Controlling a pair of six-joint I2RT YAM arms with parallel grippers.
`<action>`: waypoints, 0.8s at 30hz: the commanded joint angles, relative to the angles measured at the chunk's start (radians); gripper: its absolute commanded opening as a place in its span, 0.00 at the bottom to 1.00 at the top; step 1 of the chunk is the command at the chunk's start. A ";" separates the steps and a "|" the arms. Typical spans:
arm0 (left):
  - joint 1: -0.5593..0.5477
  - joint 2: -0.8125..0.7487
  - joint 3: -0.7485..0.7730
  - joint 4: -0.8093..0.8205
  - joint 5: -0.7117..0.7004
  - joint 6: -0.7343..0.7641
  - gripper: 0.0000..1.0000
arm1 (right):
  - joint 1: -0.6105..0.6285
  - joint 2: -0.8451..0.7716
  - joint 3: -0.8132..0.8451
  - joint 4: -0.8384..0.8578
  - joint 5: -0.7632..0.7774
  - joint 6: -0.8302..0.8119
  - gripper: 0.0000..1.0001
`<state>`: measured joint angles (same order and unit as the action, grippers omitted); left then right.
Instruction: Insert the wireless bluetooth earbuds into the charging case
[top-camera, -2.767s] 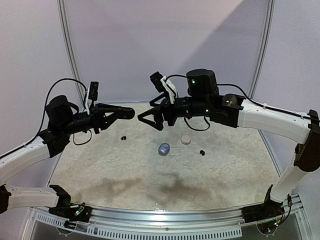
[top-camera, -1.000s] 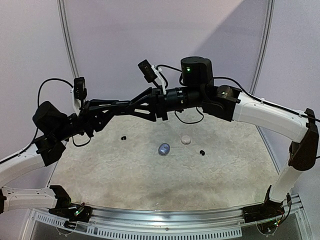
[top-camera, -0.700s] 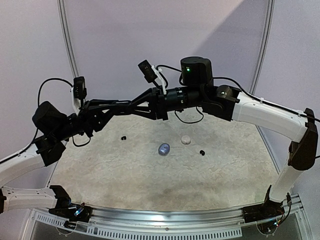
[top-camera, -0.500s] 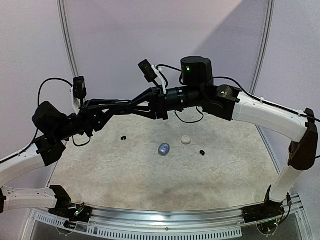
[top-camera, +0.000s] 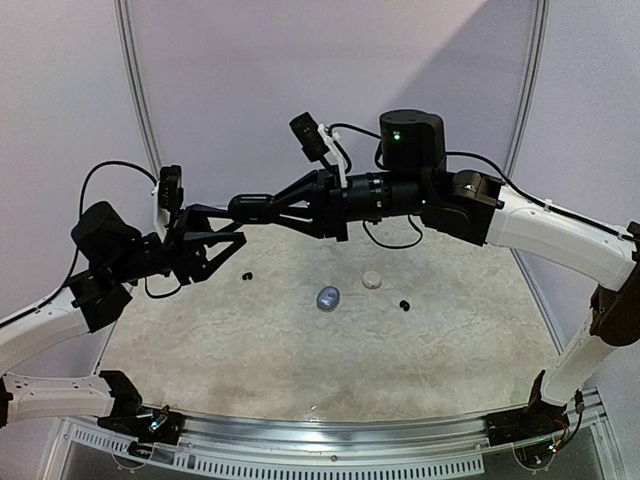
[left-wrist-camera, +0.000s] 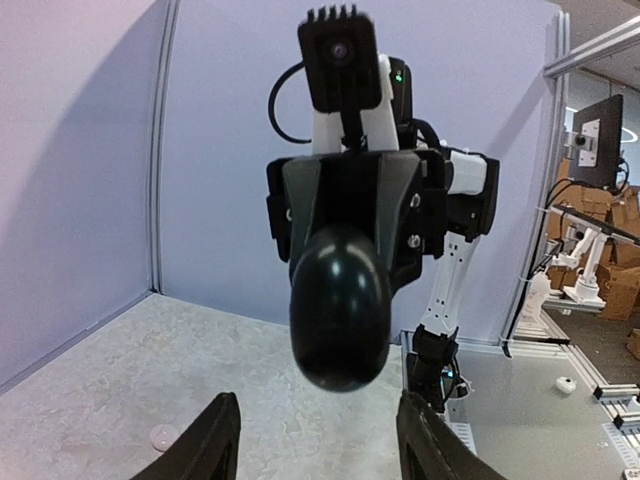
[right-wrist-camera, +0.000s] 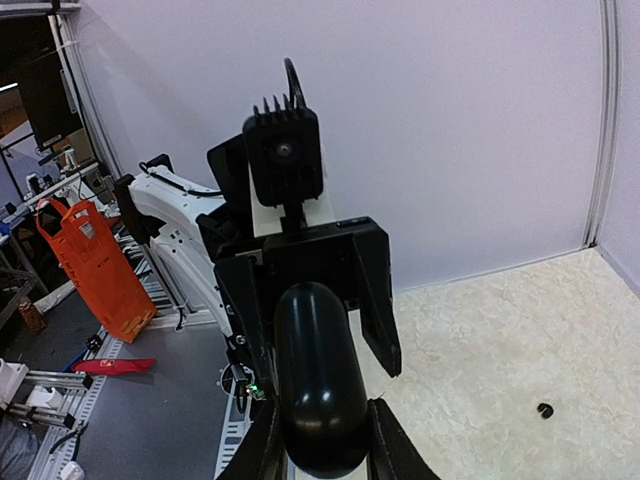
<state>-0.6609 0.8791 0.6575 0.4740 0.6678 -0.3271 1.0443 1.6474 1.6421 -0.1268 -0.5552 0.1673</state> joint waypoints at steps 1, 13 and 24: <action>-0.004 0.029 0.042 -0.047 0.077 0.033 0.54 | 0.019 -0.030 0.012 -0.031 0.029 -0.093 0.00; -0.006 0.069 0.074 0.005 0.120 -0.002 0.49 | 0.031 -0.004 0.045 -0.087 0.055 -0.156 0.00; -0.016 0.062 0.070 0.042 0.129 -0.014 0.47 | 0.037 0.003 0.048 -0.093 0.085 -0.157 0.00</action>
<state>-0.6621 0.9443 0.7158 0.4885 0.7792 -0.3302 1.0744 1.6398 1.6627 -0.2104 -0.4980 0.0189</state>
